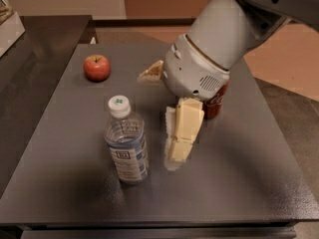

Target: Knock blue plastic bottle over

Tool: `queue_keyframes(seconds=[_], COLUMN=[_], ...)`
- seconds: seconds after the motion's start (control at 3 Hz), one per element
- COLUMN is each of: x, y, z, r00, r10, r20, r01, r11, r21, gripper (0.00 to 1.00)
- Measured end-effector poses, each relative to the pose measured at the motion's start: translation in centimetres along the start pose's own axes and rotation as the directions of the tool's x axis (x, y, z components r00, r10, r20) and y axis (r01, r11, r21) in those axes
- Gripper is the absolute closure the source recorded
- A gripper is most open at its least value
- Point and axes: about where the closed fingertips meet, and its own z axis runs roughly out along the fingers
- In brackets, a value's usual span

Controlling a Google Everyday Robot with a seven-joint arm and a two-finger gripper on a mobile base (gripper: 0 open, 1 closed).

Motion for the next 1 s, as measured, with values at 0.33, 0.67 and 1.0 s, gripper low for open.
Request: queue_keyframes(seconds=[0.33,0.67,1.0], x=[-1.1,-2.2,-2.8], y=[0.8,1.9,2.5], z=[1.6,3.4,4.3], r00=[0.999,0.995,0.991], r10=[-0.034,-0.063,-0.077], r20=[0.035,0.084,0.110], r01=[0.035,0.068,0.086], r11=[0.9988,0.9958,0.9933], r21=[-0.033,-0.062,-0.077], gripper=[0.00,0.00,0.00])
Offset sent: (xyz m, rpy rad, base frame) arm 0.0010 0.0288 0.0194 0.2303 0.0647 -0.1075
